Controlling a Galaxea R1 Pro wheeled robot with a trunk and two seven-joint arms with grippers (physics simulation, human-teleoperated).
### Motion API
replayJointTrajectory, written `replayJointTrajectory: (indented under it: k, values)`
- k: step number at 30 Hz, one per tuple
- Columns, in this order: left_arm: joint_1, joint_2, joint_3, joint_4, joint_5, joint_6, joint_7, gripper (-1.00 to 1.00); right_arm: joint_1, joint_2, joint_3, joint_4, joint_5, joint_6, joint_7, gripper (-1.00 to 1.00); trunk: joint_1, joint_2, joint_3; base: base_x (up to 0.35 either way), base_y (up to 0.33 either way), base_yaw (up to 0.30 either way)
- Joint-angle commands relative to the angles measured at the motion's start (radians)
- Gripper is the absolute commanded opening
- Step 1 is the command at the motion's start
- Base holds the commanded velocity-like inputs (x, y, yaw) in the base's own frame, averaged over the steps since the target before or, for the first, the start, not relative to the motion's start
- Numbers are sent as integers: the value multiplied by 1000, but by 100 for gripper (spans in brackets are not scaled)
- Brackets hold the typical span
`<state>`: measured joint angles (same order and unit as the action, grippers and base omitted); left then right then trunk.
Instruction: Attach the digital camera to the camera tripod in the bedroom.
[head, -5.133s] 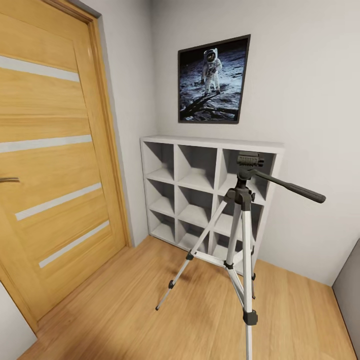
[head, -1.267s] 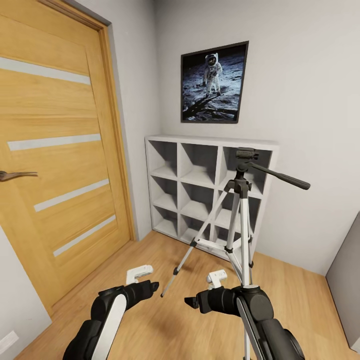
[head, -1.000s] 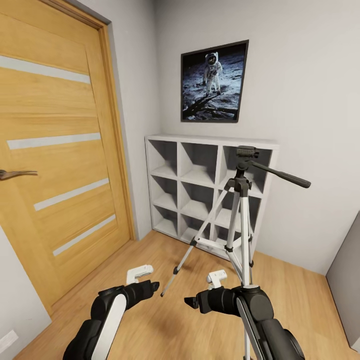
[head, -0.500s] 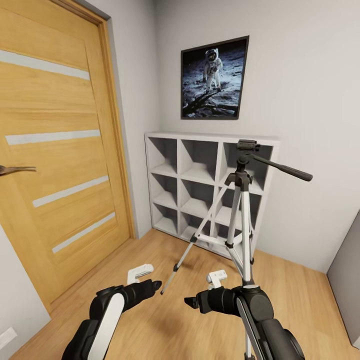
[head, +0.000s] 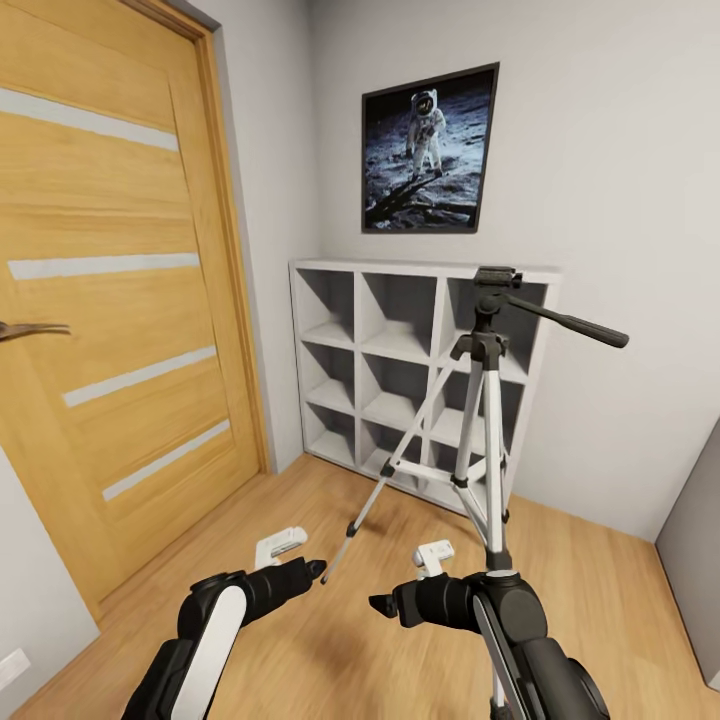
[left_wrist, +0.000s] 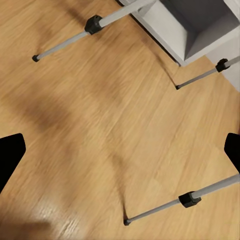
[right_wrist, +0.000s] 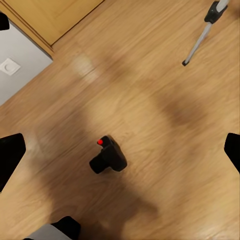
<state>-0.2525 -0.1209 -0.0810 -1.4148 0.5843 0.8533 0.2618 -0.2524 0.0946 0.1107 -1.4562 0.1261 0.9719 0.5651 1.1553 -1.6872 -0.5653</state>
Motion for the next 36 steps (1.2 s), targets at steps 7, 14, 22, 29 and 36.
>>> replayJointTrajectory:
  k: [7, 14, 22, 29, 36]
  values:
    - [-1, 0, -1, 7, 16, -2, 9, 100, -1, -2, -1, -1, 12, 4, 9, 100, 27, -50, -23, 0, 0, 0]
    - [-1, 0, -3, 27, 11, -5, 15, 100, -1, -6, -1, -1, 10, 4, 9, 100, 54, -99, -45, 0, 0, 0]
    - [-1, 0, -2, 31, 12, -5, 11, 100, -1, -10, 1, -2, 9, 5, 10, 100, 84, -155, -70, 0, 0, 0]
    - [-1, 3, -1, 32, 7, -6, 20, 100, -1, -14, -3, -3, 11, -6, 13, 100, 111, -204, -92, 0, 0, 0]
    - [-1, 3, -2, 33, 3, -6, 21, 100, -1, -13, -6, -4, 12, -7, 13, 100, 138, -253, -114, 0, 0, 0]
